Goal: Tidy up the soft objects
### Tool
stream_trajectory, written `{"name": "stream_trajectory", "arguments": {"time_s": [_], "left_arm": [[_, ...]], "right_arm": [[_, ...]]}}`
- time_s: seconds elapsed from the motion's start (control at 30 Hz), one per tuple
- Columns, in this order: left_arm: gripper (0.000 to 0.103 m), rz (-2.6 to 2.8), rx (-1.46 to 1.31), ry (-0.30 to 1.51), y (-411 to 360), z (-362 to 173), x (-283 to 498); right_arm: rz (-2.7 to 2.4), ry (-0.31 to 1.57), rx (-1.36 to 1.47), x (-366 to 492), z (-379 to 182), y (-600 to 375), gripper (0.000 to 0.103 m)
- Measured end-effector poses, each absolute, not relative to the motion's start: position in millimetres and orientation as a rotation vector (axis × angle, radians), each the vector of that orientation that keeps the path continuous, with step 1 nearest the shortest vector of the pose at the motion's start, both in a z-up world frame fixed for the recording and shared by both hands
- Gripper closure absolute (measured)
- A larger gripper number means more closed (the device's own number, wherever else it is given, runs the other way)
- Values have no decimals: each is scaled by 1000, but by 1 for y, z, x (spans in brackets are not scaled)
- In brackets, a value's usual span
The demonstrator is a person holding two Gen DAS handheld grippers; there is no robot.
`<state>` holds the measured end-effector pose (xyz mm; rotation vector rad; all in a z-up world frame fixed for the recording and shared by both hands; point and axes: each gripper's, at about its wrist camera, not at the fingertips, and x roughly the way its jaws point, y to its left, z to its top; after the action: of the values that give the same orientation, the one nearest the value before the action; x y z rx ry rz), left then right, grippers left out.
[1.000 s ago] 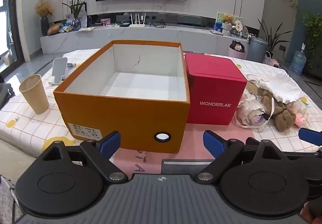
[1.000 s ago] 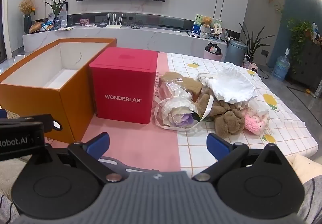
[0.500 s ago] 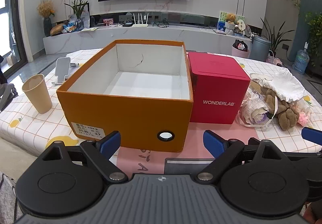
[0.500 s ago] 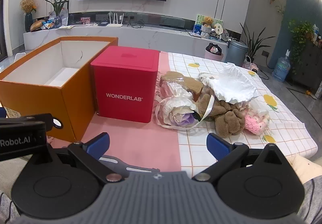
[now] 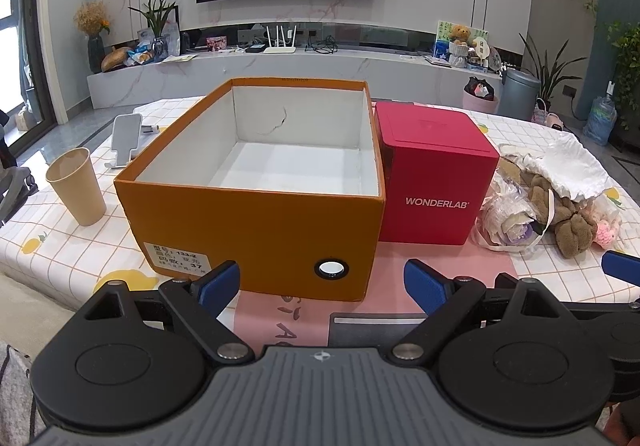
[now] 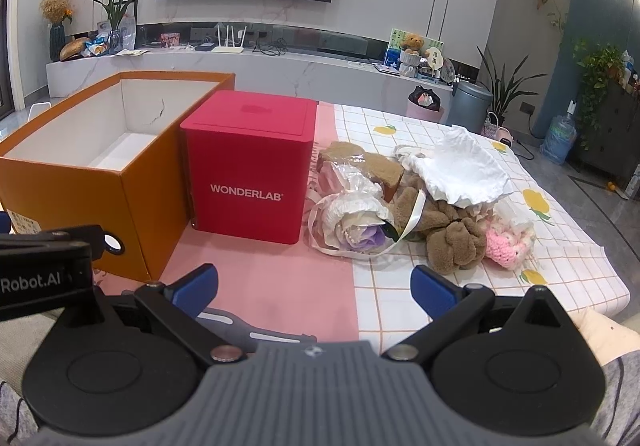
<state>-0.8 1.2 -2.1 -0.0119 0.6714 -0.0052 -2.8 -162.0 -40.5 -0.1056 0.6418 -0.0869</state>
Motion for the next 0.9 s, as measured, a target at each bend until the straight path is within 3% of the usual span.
{"name": "stream_trajectory", "arguments": {"time_s": [0.9], "left_arm": [[0,3,-2,690,2,-6,0]], "right_arm": [[-83,650,-124,-3,-42,-160,3]]}}
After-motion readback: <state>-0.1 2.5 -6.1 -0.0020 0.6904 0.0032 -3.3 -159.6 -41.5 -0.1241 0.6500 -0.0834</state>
